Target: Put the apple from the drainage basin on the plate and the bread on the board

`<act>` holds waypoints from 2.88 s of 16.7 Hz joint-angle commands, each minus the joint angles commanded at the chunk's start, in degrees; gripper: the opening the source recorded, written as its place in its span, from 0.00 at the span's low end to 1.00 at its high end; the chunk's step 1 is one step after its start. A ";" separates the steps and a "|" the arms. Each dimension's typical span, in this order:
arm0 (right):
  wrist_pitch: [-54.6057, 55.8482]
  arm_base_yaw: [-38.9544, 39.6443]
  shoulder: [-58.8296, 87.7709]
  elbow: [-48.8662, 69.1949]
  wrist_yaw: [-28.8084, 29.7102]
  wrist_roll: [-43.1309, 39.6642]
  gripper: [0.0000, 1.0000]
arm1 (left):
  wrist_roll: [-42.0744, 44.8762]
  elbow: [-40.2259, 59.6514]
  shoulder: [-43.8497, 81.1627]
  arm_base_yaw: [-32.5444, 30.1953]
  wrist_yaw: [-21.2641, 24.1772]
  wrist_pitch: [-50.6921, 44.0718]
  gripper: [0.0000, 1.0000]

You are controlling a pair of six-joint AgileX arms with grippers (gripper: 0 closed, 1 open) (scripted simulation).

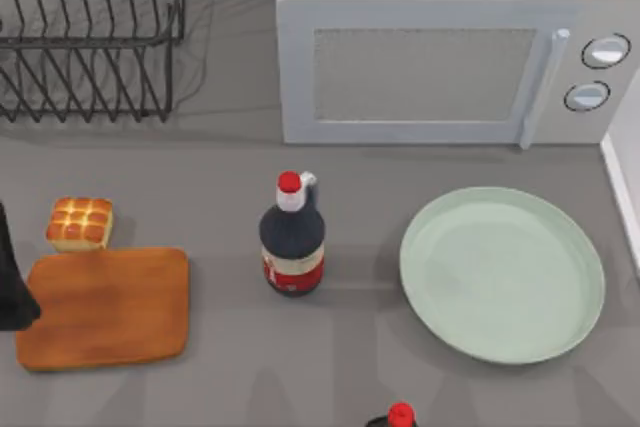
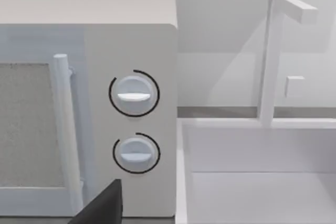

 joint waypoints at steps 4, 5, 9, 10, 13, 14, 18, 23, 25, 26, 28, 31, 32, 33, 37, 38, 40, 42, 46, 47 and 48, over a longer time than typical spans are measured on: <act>0.00 0.00 0.00 0.00 0.00 0.00 1.00 | 0.00 0.00 0.00 0.00 0.00 0.00 1.00; -0.37 -0.12 0.57 0.54 0.00 -0.12 1.00 | 0.00 0.00 0.00 0.00 0.00 0.00 1.00; -5.50 -1.86 8.99 8.08 0.01 -1.77 1.00 | 0.00 0.00 0.00 0.00 0.00 0.00 1.00; -7.53 -2.55 12.62 11.08 0.01 -2.42 1.00 | 0.00 0.00 0.00 0.00 0.00 0.00 1.00; -14.87 -5.03 26.59 21.95 0.03 -4.78 1.00 | 0.00 0.00 0.00 0.00 0.00 0.00 1.00; -17.64 -5.97 32.07 26.04 0.03 -5.66 1.00 | 0.00 0.00 0.00 0.00 0.00 0.00 1.00; -29.48 -9.97 56.33 43.55 0.05 -9.47 1.00 | 0.00 0.00 0.00 0.00 0.00 0.00 1.00; -43.90 -14.85 86.82 64.99 0.08 -14.10 1.00 | 0.00 0.00 0.00 0.00 0.00 0.00 1.00; -48.86 -16.52 97.36 72.36 0.09 -15.69 1.00 | 0.00 0.00 0.00 0.00 0.00 0.00 1.00; -51.06 -17.27 102.01 75.62 0.10 -16.40 1.00 | 0.00 0.00 0.00 0.00 0.00 0.00 1.00; -54.77 -18.53 109.73 81.12 0.10 -17.59 1.00 | 0.00 0.00 0.00 0.00 0.00 0.00 1.00; -58.34 -19.73 116.79 86.38 0.11 -18.74 1.00 | 0.00 0.00 0.00 0.00 0.00 0.00 1.00; -58.92 -19.93 117.92 87.24 0.11 -18.92 1.00 | 0.00 0.00 0.00 0.00 0.00 0.00 1.00; -59.19 -20.02 118.43 87.63 0.11 -19.01 1.00 | 0.00 0.00 0.00 0.00 0.00 0.00 1.00; -59.06 -19.71 118.30 87.46 0.12 -18.95 1.00 | 0.00 0.00 0.00 0.00 0.00 0.00 1.00; -58.93 -19.71 118.38 87.38 0.12 -18.95 1.00 | 0.00 0.00 0.00 0.00 0.00 0.00 1.00; -57.03 -19.72 119.68 86.54 0.13 -18.93 1.00 | 0.00 0.00 0.00 0.00 0.00 0.00 1.00; -52.93 -19.77 122.31 85.07 0.16 -18.90 1.00 | 0.00 0.00 0.00 0.00 0.00 0.00 1.00; -41.44 -19.86 129.25 80.89 0.22 -18.81 1.00 | 0.00 0.00 0.00 0.00 0.00 0.00 1.00; -38.33 -19.88 130.95 79.82 0.23 -18.78 1.00 | 0.00 0.00 0.00 0.00 0.00 0.00 1.00; -35.75 -19.90 132.50 78.84 0.25 -18.76 1.00 | 0.00 0.00 0.00 0.00 0.00 0.00 1.00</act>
